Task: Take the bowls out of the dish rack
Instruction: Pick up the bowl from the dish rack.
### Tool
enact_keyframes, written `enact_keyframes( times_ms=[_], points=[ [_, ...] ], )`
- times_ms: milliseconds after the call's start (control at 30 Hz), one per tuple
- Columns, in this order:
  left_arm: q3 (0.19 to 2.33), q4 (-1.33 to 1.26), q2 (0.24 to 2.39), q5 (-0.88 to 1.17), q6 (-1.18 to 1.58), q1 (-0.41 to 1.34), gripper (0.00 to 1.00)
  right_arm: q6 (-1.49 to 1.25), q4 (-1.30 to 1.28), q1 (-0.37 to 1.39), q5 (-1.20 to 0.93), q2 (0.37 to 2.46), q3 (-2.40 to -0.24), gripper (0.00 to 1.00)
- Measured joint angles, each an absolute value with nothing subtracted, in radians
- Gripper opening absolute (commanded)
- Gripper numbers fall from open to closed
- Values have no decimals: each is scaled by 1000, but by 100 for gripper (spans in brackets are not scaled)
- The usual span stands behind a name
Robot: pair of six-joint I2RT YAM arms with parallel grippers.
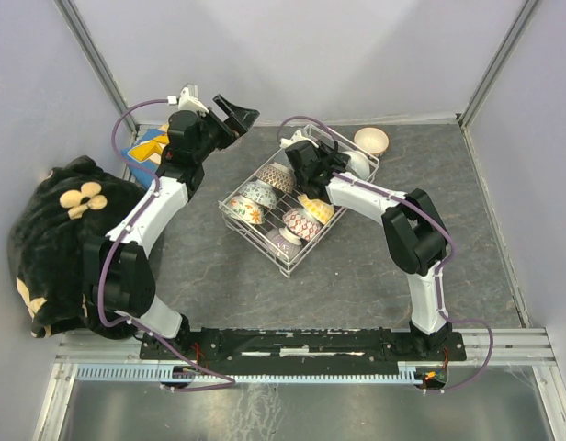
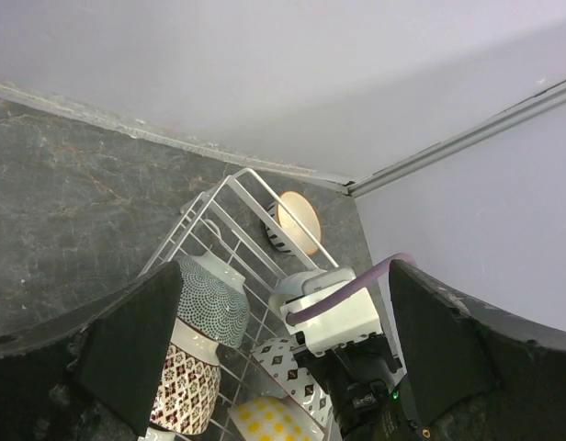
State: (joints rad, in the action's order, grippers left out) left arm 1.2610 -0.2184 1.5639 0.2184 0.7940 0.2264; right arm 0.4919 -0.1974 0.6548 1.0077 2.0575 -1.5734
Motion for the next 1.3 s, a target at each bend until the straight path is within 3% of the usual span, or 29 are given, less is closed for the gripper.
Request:
enact_keyframes(
  times_ms=[600,1000,1300],
  points=[
    [1243,-226,1534,218,794,219,99,584,-32,650,1049,2057,-1507,45],
    [1238,-227,1534,218,794,219,99,633,62,649,1052,2054,-1466,34],
    [1238,-234,1534,219,794,219,99,678,98,640,1053,2053,-1447,33]
  ],
)
